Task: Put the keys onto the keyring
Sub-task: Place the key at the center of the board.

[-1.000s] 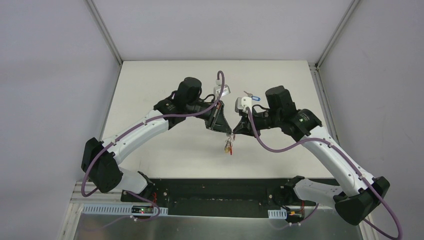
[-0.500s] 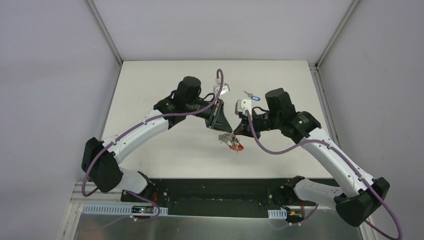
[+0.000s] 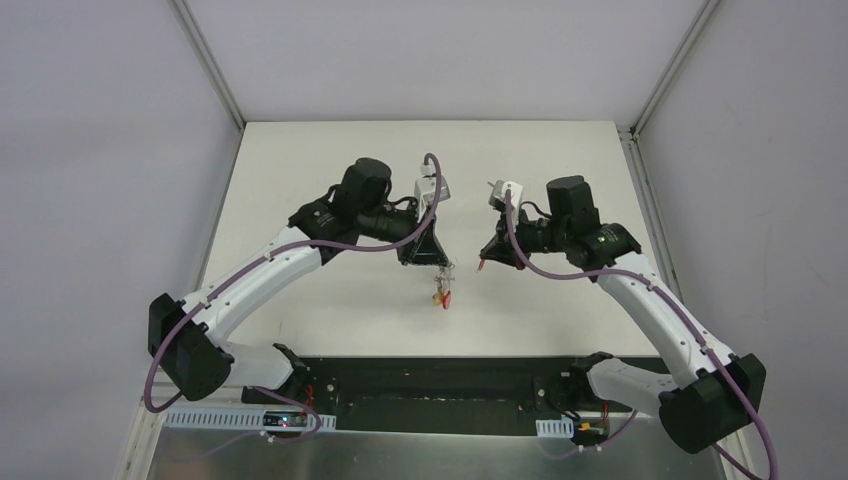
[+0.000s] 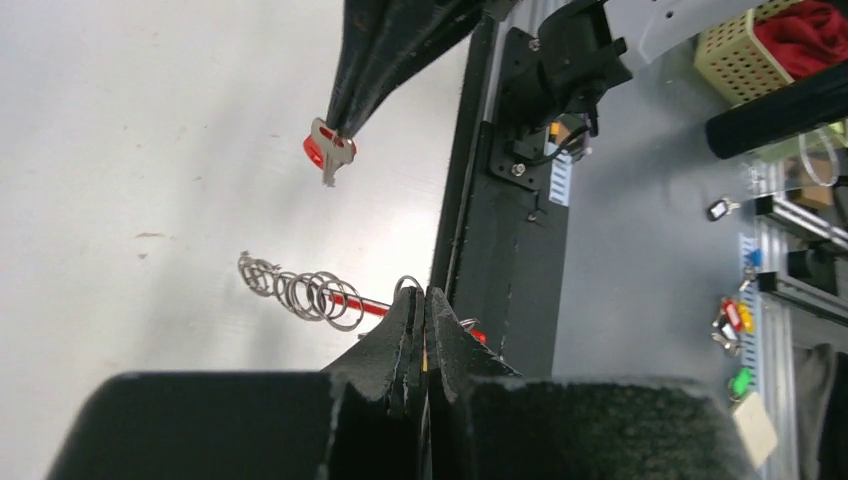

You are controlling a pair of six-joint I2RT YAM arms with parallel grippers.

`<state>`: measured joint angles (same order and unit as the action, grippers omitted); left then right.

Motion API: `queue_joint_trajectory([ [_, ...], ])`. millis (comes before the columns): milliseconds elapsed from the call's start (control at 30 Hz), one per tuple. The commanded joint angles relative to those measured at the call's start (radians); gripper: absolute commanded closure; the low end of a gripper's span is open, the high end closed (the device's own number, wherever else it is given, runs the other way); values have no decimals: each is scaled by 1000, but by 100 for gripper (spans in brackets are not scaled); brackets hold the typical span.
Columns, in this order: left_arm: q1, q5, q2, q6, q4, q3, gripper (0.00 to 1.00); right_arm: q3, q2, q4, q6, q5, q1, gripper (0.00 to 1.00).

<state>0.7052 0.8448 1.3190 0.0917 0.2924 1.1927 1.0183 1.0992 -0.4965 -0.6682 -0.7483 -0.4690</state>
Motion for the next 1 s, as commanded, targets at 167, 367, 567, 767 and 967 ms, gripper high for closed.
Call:
queue_joint_trajectory([
  [167,4,-142,-70,-285,125,8,100,-95,102,54,72,12,75,100],
  [367,4,-105,-84,-335,101,-44,100,-126,189,30,51,109,79,100],
  [567,4,-96,-83,-337,91,-53,100,-99,331,-24,41,181,80,100],
  [767,4,-85,-87,-336,77,-75,100,-42,456,-35,76,189,80,98],
  [967,4,-83,-105,-338,52,-109,100,24,571,-36,105,203,80,93],
])
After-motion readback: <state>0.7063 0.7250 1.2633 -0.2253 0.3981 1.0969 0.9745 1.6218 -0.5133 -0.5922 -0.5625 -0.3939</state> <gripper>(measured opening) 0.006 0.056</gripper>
